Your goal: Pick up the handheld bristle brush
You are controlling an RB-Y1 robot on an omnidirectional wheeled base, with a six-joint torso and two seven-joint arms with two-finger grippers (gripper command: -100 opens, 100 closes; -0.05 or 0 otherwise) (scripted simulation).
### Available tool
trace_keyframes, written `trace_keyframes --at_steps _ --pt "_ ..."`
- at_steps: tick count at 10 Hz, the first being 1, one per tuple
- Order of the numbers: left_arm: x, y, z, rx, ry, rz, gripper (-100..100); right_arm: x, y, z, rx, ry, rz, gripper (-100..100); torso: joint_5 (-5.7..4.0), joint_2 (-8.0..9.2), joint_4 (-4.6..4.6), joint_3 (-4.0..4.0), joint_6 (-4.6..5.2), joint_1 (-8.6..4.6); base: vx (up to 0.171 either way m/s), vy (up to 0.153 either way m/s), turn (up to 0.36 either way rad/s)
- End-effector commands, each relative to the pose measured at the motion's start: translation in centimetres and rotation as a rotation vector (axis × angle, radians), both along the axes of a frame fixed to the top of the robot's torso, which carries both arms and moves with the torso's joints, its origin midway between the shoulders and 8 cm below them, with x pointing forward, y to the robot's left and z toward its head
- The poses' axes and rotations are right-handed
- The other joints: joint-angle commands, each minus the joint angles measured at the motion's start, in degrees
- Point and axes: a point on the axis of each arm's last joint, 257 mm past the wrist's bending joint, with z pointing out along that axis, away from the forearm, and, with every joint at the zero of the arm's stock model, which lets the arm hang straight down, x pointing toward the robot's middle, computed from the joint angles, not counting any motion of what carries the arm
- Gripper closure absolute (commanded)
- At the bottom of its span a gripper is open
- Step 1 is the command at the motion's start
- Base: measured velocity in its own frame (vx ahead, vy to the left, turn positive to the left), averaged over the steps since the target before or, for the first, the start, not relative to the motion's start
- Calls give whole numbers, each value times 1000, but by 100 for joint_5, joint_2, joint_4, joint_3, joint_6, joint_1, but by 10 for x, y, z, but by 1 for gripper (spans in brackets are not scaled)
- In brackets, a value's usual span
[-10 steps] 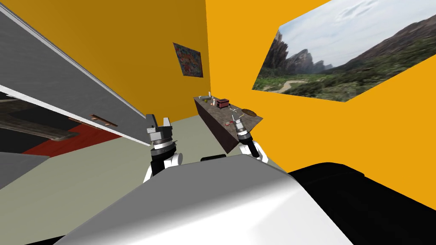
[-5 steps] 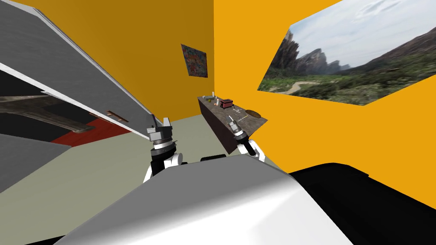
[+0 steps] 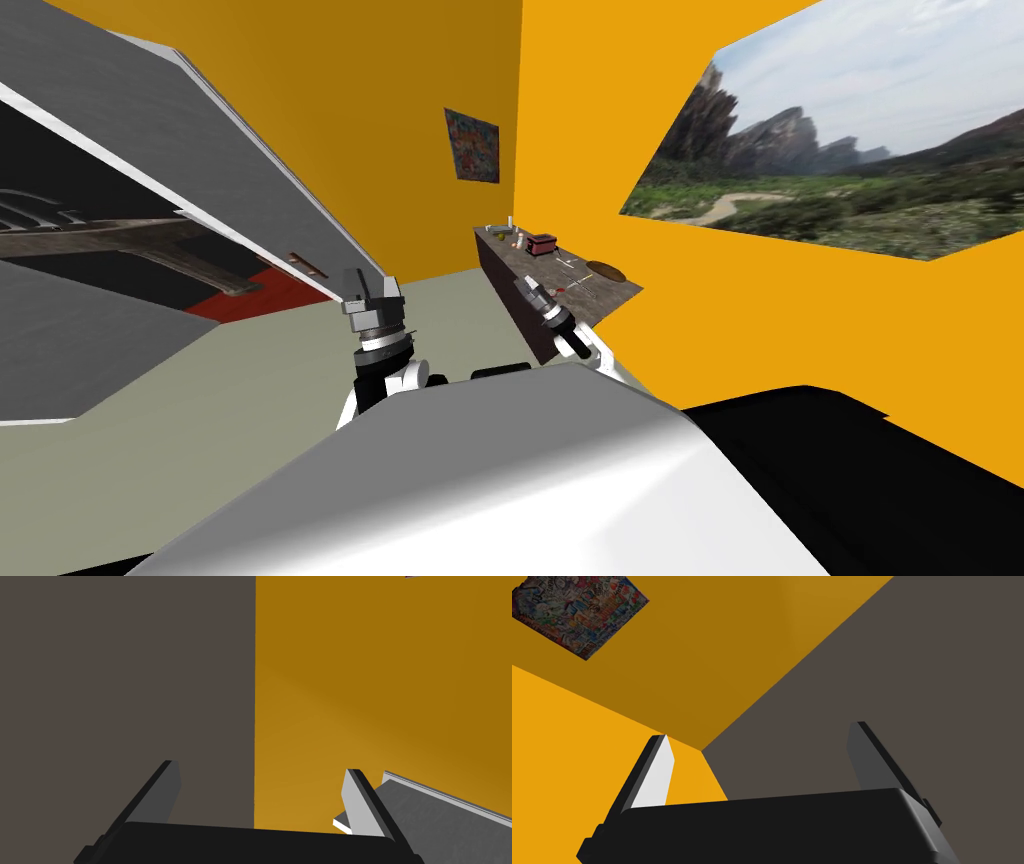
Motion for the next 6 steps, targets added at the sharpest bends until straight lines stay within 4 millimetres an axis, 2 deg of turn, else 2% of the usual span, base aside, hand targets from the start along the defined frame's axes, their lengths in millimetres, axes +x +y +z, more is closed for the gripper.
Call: trace_keyframes --at_steps 1,2,3,4,5,6 --pt "0 0 0 0 0 0 0 1 7 -8 -54 -10 10 -100 0 0 0 0 0 0 -8 8 99" --pt "0 0 0 0 0 0 0 4 19 -21 -123 -16 41 -100 0 1 0 1 4 -2 -9 7 173" --pt "0 0 0 0 0 0 0 4 20 -23 -147 -26 36 -100 -1 1 0 0 0 -3 -8 2 84" --pt "0 0 0 0 0 0 0 7 29 -38 -217 -30 68 -100 -1 1 1 1 4 -5 -12 2 201" --pt "0 0 0 0 0 0 0 7 31 -40 -244 -44 63 -100 -1 1 0 1 0 -5 -11 -6 93" --pt "0 0 0 0 0 0 0 9 37 -58 -316 -43 94 -100 -2 3 1 2 5 -8 -21 -9 131"
